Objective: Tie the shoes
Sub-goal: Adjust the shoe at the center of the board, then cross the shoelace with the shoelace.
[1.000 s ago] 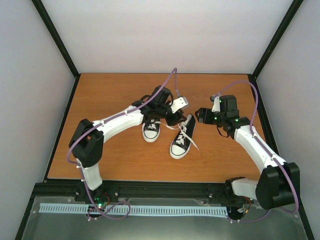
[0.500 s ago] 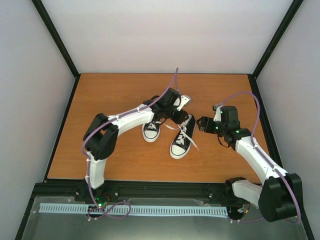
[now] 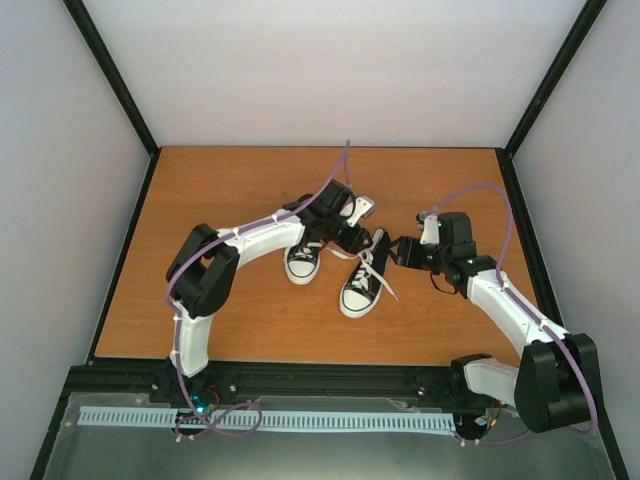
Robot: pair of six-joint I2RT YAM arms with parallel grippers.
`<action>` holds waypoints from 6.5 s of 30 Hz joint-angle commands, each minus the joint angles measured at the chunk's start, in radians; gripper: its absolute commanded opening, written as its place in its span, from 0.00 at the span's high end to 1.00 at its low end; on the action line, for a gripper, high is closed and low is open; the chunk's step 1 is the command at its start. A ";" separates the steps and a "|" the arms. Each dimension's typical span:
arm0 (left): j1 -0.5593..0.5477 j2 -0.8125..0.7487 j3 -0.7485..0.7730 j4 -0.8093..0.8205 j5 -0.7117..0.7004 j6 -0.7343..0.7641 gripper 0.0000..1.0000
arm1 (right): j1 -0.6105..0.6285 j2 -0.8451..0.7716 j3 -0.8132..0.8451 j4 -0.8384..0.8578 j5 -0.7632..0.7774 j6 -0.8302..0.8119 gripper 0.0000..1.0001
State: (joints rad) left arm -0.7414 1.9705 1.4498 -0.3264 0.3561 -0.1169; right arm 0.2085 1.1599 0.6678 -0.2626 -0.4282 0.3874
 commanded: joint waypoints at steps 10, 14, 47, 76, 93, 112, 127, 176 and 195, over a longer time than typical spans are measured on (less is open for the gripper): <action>-0.019 -0.004 0.134 -0.103 -0.005 0.067 0.49 | 0.002 0.114 0.119 -0.021 -0.088 -0.077 0.41; -0.019 -0.073 0.041 -0.024 -0.076 0.061 0.46 | 0.000 0.126 0.124 -0.049 -0.106 -0.053 0.39; 0.034 -0.092 -0.063 0.095 0.067 0.248 0.49 | 0.001 0.204 0.070 0.118 -0.048 0.064 0.49; 0.006 -0.026 -0.149 0.274 0.073 0.220 0.64 | 0.005 0.266 0.092 0.110 -0.122 0.024 0.62; -0.025 -0.026 -0.162 0.290 -0.021 0.212 0.75 | 0.005 0.441 0.148 0.145 -0.023 0.024 0.58; -0.007 -0.066 -0.063 0.112 0.076 0.184 0.99 | 0.001 0.646 0.328 0.108 -0.043 -0.151 0.58; 0.062 -0.100 -0.066 0.078 0.226 0.175 0.99 | -0.009 0.458 0.277 0.002 -0.340 -0.299 0.56; 0.112 -0.108 -0.145 0.097 0.218 0.232 0.96 | 0.022 0.375 0.162 0.008 -0.325 -0.218 0.97; 0.125 -0.056 -0.013 -0.207 0.355 1.107 0.00 | 0.022 0.339 0.135 0.040 -0.340 -0.215 0.97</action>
State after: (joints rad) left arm -0.6231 1.9007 1.3888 -0.4526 0.6556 0.6270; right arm 0.2253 1.5284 0.8120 -0.2371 -0.7612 0.1749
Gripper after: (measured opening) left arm 0.992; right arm 0.029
